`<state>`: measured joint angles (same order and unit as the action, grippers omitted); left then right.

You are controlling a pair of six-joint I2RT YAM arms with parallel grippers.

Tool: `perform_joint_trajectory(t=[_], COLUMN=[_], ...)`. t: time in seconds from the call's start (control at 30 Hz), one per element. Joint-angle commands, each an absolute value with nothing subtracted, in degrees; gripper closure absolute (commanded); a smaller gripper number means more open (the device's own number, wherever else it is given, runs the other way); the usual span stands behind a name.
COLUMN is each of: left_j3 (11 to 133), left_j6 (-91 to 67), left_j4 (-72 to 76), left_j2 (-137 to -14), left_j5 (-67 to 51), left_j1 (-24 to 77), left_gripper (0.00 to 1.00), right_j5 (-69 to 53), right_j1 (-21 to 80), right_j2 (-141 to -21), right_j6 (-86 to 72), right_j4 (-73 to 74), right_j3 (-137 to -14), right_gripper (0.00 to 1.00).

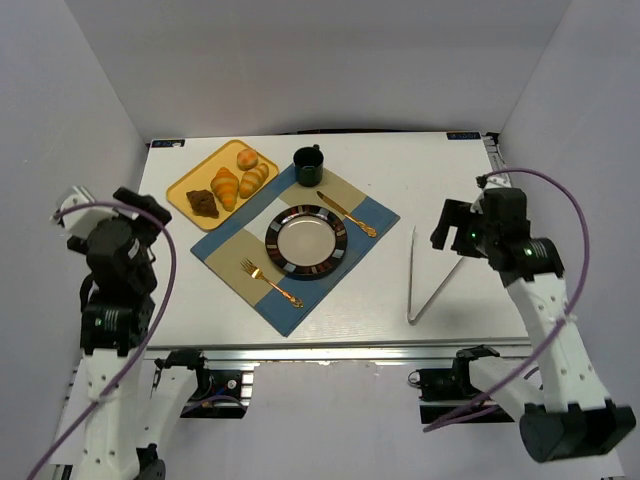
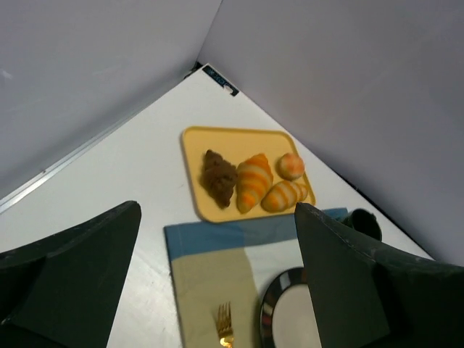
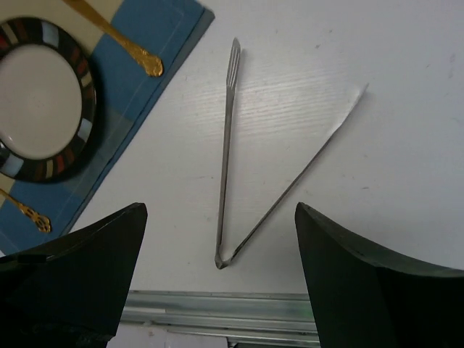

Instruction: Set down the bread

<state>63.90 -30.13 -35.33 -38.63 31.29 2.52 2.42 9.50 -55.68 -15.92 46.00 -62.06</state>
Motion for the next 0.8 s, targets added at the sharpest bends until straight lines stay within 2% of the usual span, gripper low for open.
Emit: perform_joint_trajectory(t=[0.0, 0.1, 0.2, 0.37, 0.6, 0.77], left_j3=[65.21, 65.83, 66.88, 67.07, 65.31, 65.04], left_j6=[-31.56, -28.66, -26.2, -23.48, -21.8, -20.3], left_j4=[-48.86, -50.45, -50.27, -49.66, -47.64, -48.25], left_j2=[-34.64, -35.06, -39.36, -46.31, -43.95, -43.86], left_j5=[29.62, 27.52, 24.62, 21.54, 21.09, 21.45], left_j1=[2.64, 2.64, 2.64, 2.64, 2.64, 2.64], left_gripper=[0.02, 0.02, 0.02, 0.02, 0.02, 0.02], right_j5=[8.84, 7.73, 9.67, 6.86, 7.64, 11.42], right_j1=[9.58, 9.49, 9.58, 9.58, 10.55, 13.7], right_j2=[-48.62, -44.31, -45.61, -56.41, -67.83, -70.75], right_j6=[-14.5, -12.83, -17.92, -23.98, -32.5, -34.89], right_j4=[47.2, 45.98, 44.39, 43.52, 39.9, 40.52], right_j3=[-63.2, -59.96, -58.63, -54.07, -49.66, -49.39], right_gripper=[0.11, 0.1, 0.11, 0.11, 0.11, 0.11])
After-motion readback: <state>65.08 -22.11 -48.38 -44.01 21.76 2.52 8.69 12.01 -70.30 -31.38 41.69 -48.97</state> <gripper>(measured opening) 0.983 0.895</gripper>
